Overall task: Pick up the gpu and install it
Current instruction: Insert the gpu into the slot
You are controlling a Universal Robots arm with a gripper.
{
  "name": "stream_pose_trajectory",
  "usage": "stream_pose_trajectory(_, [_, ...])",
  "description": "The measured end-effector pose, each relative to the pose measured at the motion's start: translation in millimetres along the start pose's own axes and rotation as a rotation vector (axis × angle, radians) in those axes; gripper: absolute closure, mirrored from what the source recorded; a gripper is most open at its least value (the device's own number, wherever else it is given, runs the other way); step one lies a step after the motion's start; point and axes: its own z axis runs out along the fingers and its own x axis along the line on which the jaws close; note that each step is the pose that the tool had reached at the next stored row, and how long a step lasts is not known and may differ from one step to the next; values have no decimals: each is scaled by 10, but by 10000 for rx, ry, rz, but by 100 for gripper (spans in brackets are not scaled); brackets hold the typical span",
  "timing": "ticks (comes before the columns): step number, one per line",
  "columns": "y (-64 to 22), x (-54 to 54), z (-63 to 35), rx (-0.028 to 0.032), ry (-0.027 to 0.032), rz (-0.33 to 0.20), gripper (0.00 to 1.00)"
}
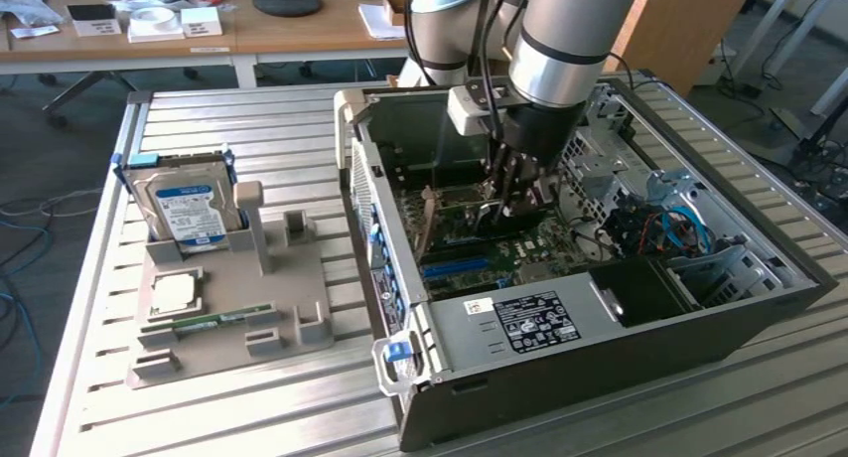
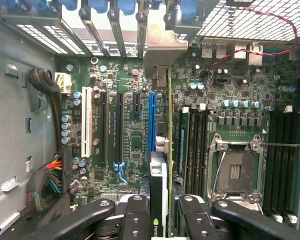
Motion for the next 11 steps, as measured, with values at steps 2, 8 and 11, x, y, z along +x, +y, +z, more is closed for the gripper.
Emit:
stream_pose_trajectory(2, [0, 0, 0, 0, -1, 0, 73])
stream_pose_trajectory(8, [-2, 0, 1, -40, -1, 3, 73])
stream_pose_trajectory(11, [-2, 0, 0, -41, -1, 2, 73])
